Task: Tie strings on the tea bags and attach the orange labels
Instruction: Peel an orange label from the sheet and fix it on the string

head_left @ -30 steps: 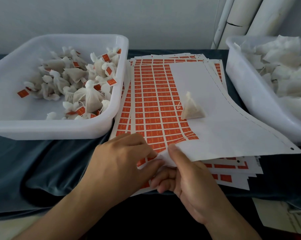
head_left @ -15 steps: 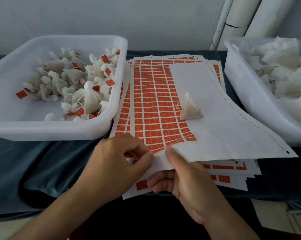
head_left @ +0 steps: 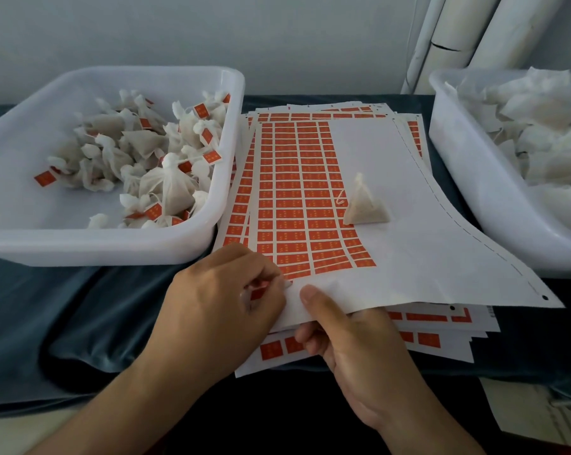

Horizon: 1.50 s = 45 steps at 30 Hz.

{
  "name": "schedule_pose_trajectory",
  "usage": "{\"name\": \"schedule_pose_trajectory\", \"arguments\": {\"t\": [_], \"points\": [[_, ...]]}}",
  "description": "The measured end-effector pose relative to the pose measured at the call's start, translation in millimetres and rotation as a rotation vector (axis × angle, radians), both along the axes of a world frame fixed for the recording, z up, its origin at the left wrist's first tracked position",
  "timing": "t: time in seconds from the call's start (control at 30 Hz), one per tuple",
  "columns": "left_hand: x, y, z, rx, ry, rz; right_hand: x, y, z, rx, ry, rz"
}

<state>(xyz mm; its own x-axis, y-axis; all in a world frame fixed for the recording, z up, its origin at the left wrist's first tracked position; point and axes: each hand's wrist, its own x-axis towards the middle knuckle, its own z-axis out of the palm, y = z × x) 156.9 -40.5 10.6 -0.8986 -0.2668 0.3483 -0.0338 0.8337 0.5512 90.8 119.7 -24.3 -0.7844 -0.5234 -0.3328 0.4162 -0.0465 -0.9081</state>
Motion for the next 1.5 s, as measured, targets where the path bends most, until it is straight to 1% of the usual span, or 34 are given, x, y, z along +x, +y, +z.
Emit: {"name": "schedule_pose_trajectory", "arguments": {"t": [0.1, 0.3, 0.5, 0.6, 0.67, 0.77, 0.8, 0.9, 1.0, 1.1, 1.13, 1.2, 1.23, 1.27, 1.3, 1.33, 1.37, 1.4, 1.43, 1.47, 1.5], "points": [[-2, 1, 0, -0.021, -0.011, 0.006, -1, 1, 0, -0.006, 0.0, -0.003], [0, -3, -1, 0.093, -0.071, -0.011, -1, 0, 1, -0.032, -0.003, 0.005], [0, -4, 0, 0.033, -0.079, -0.038, -2, 1, 2, -0.025, 0.001, 0.015], [-2, -4, 0, 0.004, -0.056, -0.019, -3, 1, 1, -0.036, -0.003, 0.035], [-3, -3, 0, -0.077, -0.017, -0.001, -4, 2, 1, -0.023, -0.019, 0.052], [-5, 0, 1, -0.351, 0.085, 0.031, -7, 4, 1, 0.051, -0.014, 0.078], [-6, 2, 2, -0.41, 0.125, 0.034, -9, 5, -1, 0.066, -0.012, 0.087], [-10, 6, 9, -0.482, 0.202, 0.035, -12, 7, 1, 0.082, -0.045, 0.168], [-17, 8, 20, -0.459, 0.24, 0.103, -14, 10, 2, 0.144, -0.062, 0.216], [-24, 14, 33, -0.427, 0.312, 0.118, -11, 16, 9, 0.112, -0.042, 0.273], [-27, 17, 37, -0.424, 0.338, 0.11, -12, 17, 10, 0.07, -0.019, 0.331], [-36, 21, 43, -0.422, 0.375, 0.081, -8, 23, 34, 0.007, 0.048, 0.539], [-42, 22, 44, -0.415, 0.383, 0.067, -9, 24, 33, -0.08, 0.101, 0.47], [-48, 23, 45, -0.401, 0.381, 0.057, -10, 27, 31, -0.26, 0.16, 0.383], [-55, 24, 46, -0.386, 0.369, 0.055, -11, 29, 35, -0.408, 0.052, 0.385], [-62, 24, 47, -0.371, 0.347, 0.063, -12, 35, 37, -0.353, 0.058, 0.512], [-69, 25, 47, -0.354, 0.315, 0.079, -15, 39, 36, -0.445, 0.007, 0.556], [-76, 26, 46, -0.335, 0.282, 0.098, -23, 37, 36, -0.332, 0.168, 0.554], [-83, 26, 44, -0.316, 0.26, 0.112, -29, 40, 46, -0.192, 0.134, 0.509], [-90, 26, 41, -0.297, 0.254, 0.119, -39, 39, 52, -0.084, 0.178, 0.475], [-97, 26, 39, -0.281, 0.261, 0.124, -44, 37, 66, -0.085, 0.265, 0.418]]}}
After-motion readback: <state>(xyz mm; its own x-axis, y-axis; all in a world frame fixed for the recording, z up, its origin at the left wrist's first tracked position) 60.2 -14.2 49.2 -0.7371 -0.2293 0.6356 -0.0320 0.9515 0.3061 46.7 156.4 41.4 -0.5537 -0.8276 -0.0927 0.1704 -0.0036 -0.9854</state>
